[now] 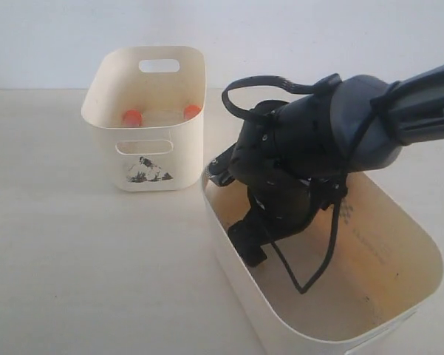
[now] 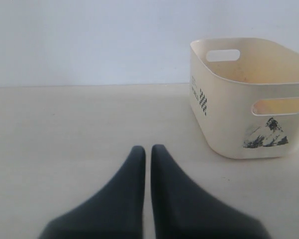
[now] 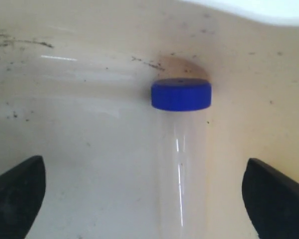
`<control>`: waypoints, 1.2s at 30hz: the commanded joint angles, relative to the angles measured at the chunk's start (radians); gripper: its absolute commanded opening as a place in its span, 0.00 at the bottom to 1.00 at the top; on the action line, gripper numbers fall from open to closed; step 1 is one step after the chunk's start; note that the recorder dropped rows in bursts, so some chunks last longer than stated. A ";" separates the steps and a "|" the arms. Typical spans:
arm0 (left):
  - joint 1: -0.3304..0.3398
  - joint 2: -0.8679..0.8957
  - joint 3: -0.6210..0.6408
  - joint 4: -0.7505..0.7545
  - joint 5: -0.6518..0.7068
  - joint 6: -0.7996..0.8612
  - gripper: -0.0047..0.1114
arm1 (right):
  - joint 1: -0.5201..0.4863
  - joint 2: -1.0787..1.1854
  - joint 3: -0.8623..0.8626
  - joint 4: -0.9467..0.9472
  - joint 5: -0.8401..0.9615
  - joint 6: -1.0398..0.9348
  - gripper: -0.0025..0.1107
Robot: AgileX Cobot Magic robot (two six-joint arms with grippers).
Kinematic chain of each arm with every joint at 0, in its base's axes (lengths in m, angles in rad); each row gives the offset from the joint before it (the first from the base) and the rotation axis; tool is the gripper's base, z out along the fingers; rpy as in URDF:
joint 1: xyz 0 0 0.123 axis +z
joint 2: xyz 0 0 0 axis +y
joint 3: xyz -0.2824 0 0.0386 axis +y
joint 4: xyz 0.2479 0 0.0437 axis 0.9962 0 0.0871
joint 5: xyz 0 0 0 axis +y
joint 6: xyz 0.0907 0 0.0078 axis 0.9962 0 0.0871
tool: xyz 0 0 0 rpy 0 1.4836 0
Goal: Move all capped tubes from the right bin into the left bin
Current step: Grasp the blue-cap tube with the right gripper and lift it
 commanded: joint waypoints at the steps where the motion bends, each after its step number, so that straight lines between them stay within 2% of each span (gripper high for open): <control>1: 0.002 -0.003 -0.003 0.002 -0.001 -0.007 0.08 | -0.052 0.005 0.001 0.030 -0.066 -0.009 0.94; 5: 0.002 -0.003 -0.003 0.002 -0.001 -0.007 0.08 | -0.096 0.046 0.001 0.050 -0.067 -0.010 0.94; 10: 0.002 -0.003 -0.003 0.002 -0.001 -0.007 0.08 | -0.103 0.109 0.001 0.061 -0.071 -0.041 0.94; 14: 0.002 -0.003 -0.003 0.002 -0.001 -0.007 0.08 | -0.100 0.132 0.001 0.176 -0.090 -0.150 0.92; 16: 0.002 -0.003 -0.003 0.002 -0.001 -0.007 0.08 | -0.100 0.142 0.001 0.221 -0.108 -0.179 0.87; 22: 0.002 -0.003 -0.003 0.002 -0.001 -0.007 0.08 | -0.100 0.148 0.001 0.246 -0.103 -0.175 0.46; 24: 0.002 -0.003 -0.003 0.002 -0.001 -0.007 0.08 | -0.100 0.148 0.001 0.242 -0.090 -0.173 0.38; 27: 0.002 -0.003 -0.003 0.002 -0.001 -0.007 0.08 | -0.100 0.148 0.001 0.242 -0.078 -0.173 0.34; 33: 0.002 -0.003 -0.003 0.002 -0.001 -0.007 0.08 | -0.100 0.148 0.001 0.243 -0.052 -0.187 0.34; 34: 0.002 -0.003 -0.003 0.002 -0.001 -0.007 0.08 | -0.100 0.148 0.001 0.243 -0.041 -0.188 0.32; 36: 0.002 -0.003 -0.003 0.002 -0.001 -0.007 0.08 | -0.100 0.145 -0.003 0.243 -0.003 -0.195 0.19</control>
